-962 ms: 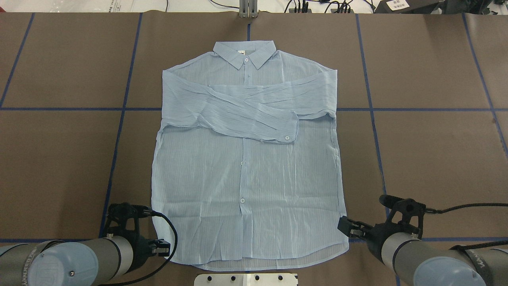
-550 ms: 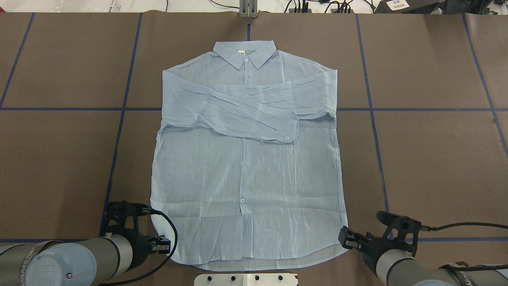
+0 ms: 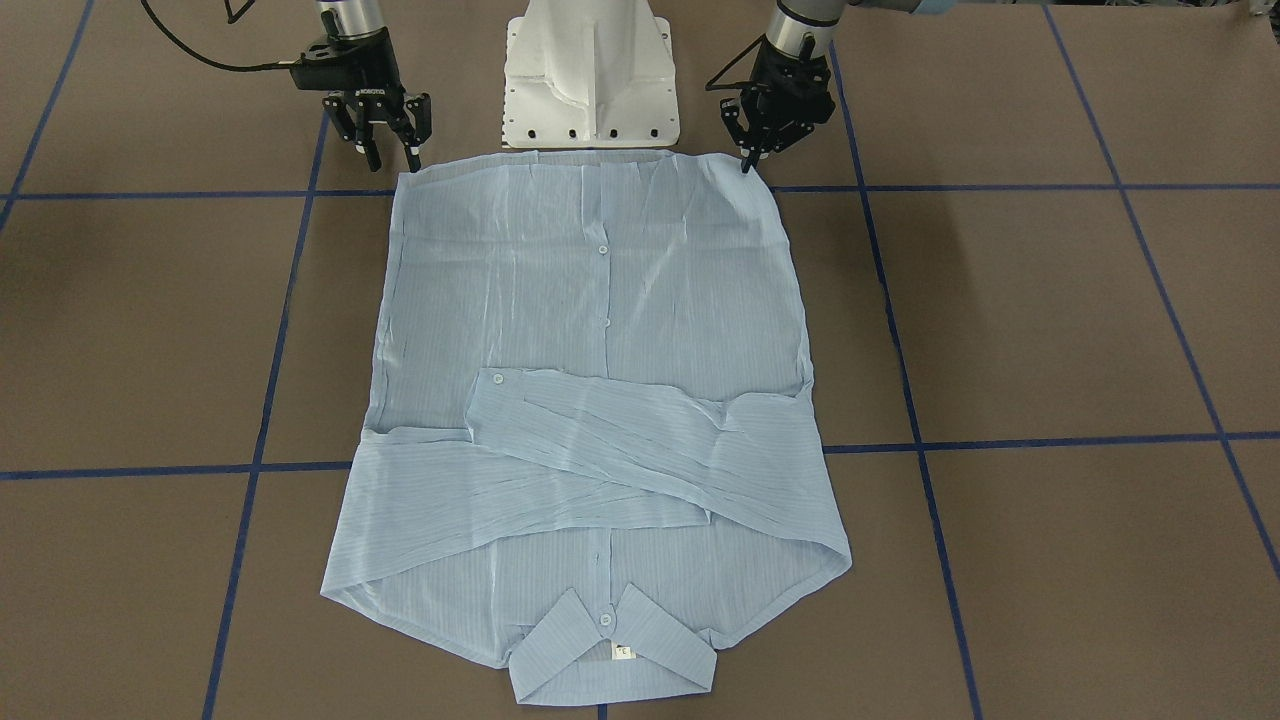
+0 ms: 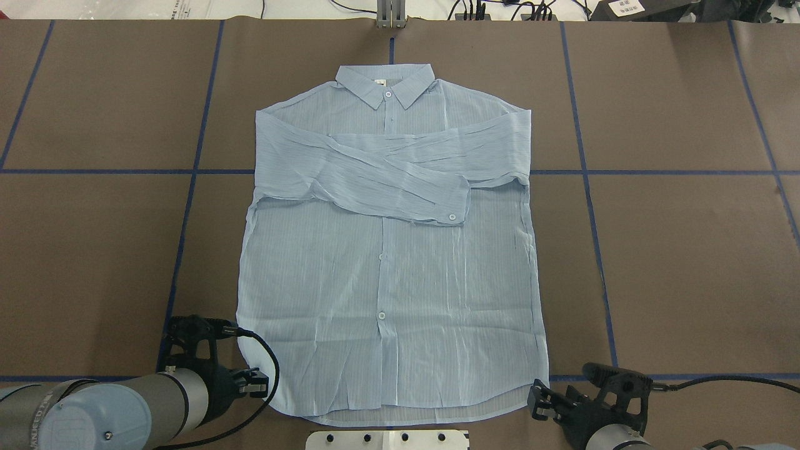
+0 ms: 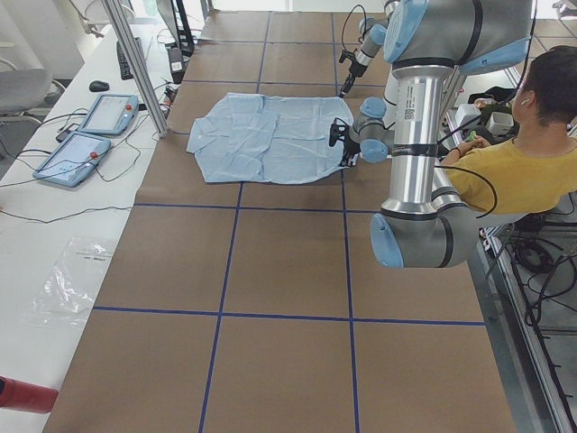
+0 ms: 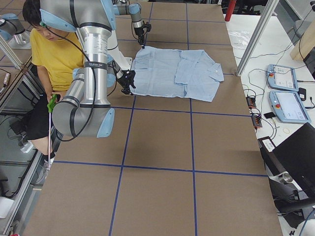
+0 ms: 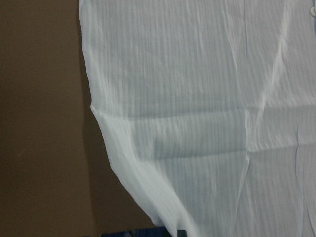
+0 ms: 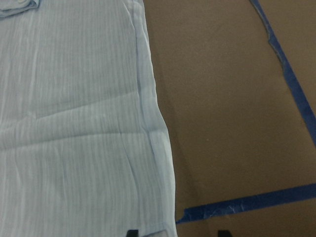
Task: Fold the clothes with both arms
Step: 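Grasp the two hem corners nearest the robot with both grippers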
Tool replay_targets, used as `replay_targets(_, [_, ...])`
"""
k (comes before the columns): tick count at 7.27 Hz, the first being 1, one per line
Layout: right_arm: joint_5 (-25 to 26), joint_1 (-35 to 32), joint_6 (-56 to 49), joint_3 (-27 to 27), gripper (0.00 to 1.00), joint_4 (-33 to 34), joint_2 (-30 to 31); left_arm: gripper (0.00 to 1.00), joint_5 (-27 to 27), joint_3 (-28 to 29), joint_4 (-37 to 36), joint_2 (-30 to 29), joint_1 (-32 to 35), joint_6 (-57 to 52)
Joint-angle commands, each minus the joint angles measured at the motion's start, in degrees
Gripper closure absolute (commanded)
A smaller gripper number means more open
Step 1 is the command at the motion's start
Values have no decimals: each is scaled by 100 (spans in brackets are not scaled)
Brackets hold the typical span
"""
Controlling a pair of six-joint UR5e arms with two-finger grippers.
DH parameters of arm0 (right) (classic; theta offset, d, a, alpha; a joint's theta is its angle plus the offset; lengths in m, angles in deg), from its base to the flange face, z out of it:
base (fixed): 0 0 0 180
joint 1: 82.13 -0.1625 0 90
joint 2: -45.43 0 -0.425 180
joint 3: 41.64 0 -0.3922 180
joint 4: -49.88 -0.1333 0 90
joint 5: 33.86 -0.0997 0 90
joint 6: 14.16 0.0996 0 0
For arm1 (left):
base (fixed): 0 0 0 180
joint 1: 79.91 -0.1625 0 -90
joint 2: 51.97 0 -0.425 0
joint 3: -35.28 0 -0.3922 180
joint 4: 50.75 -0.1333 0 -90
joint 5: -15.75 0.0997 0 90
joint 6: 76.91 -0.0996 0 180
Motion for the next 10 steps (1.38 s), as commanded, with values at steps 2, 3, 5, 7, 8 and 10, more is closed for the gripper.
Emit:
replay_targets(2, [76, 73, 11, -104, 49, 0, -7, 100, 2, -3, 0, 26, 4, 0])
replay_targets(3, [84, 73, -24, -226, 49, 0, -94, 100, 11, -3, 0, 35, -5, 0])
replay_targets(5, [85, 73, -42, -280, 49, 0, -112, 100, 72, -3, 0, 35, -5, 0])
replay_targets(7, [85, 82, -51, -298, 52, 9, -191, 100, 72, -3, 0, 44, 4, 9])
replay_targets(8, [93, 73, -68, -298, 61, 9, -191, 100, 72, -3, 0, 44, -5, 9])
replay_targets(10, [146, 38, -86, -298, 89, 70, -183, 100, 72, -3, 0, 53, -5, 9])
